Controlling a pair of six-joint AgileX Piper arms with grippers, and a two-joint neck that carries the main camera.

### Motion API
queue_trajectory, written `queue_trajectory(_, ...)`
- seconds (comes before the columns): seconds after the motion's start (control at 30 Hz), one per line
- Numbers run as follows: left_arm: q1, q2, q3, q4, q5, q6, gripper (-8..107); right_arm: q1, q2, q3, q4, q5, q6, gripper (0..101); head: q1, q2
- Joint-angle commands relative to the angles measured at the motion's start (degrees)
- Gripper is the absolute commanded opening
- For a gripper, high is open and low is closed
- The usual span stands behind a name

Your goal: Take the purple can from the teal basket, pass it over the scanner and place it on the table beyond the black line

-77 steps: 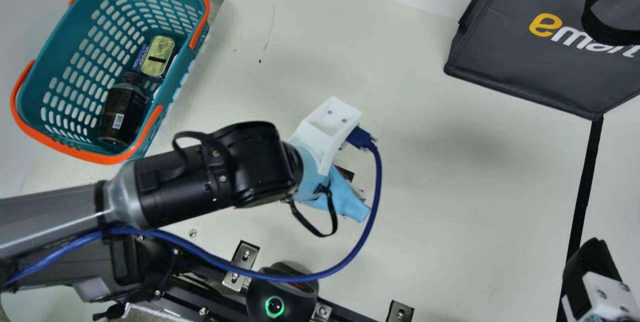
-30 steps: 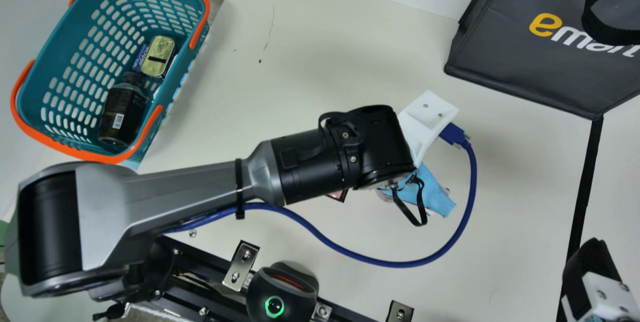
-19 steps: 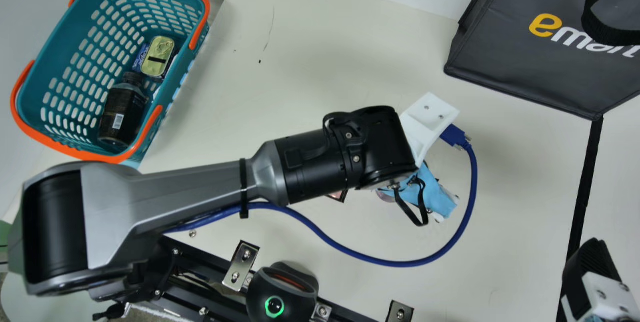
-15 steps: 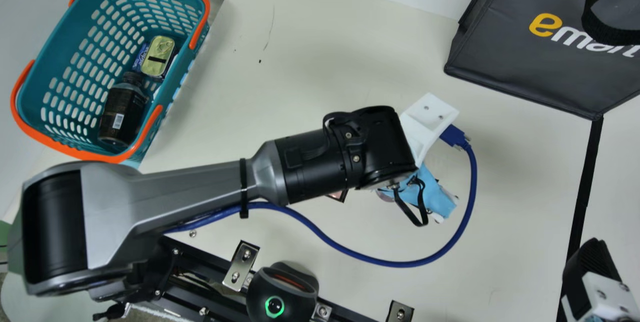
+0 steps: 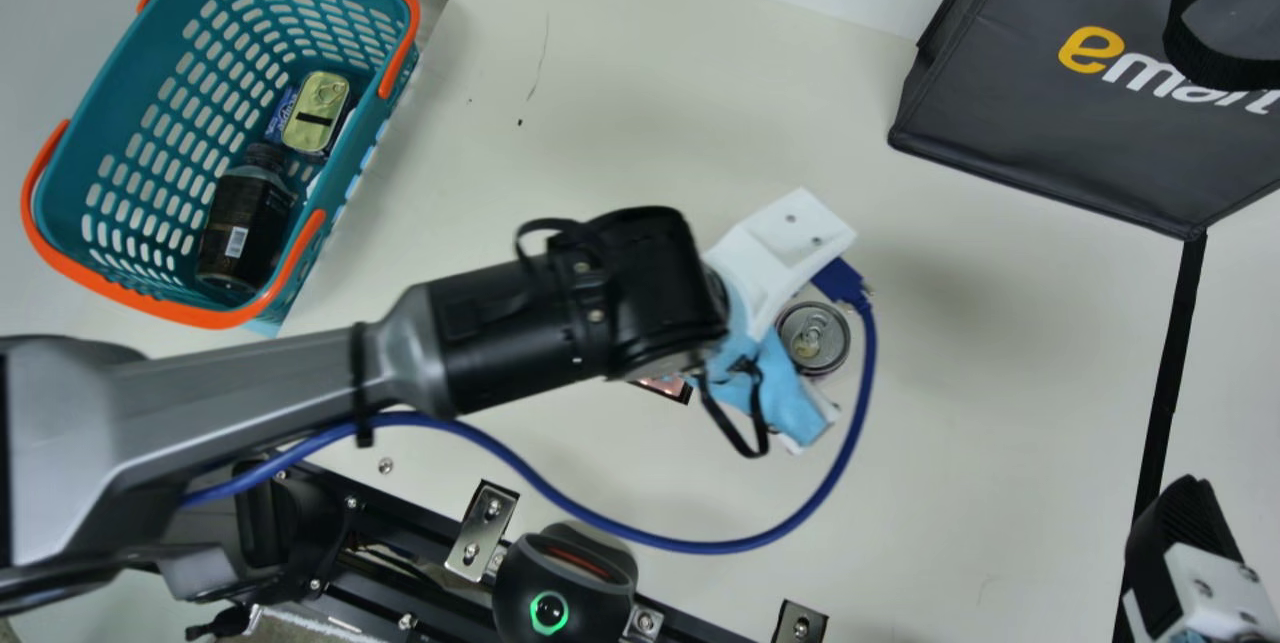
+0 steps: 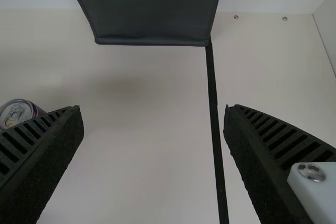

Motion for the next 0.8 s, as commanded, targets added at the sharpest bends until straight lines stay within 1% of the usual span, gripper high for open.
queue_trajectory(0.0,0.9,-3.2,4.8,0.3,-0.5,1.9,90,0.0,0.0,0.0,0.0,0.0,0.0,95,-1.7,0.2)
queue_trajectory(0.23,6.5,-11.6,13.9,1.7,-2.7,5.3,90,0.0,0.0,0.0,0.0,0.0,0.0,95,-1.7,0.2)
queue_trajectory(0.4,12.1,-17.6,18.7,2.2,-3.8,7.5,90,0.0,0.0,0.0,0.0,0.0,0.0,95,-1.7,0.2)
queue_trajectory(0.57,18.8,-23.6,22.0,1.9,-4.1,10.3,90,0.0,0.0,0.0,0.0,0.0,0.0,95,-1.7,0.2)
queue_trajectory(0.77,27.8,-29.8,23.5,0.5,-3.7,14.4,90,0.0,0.0,0.0,0.0,0.0,0.0,95,-1.7,0.2)
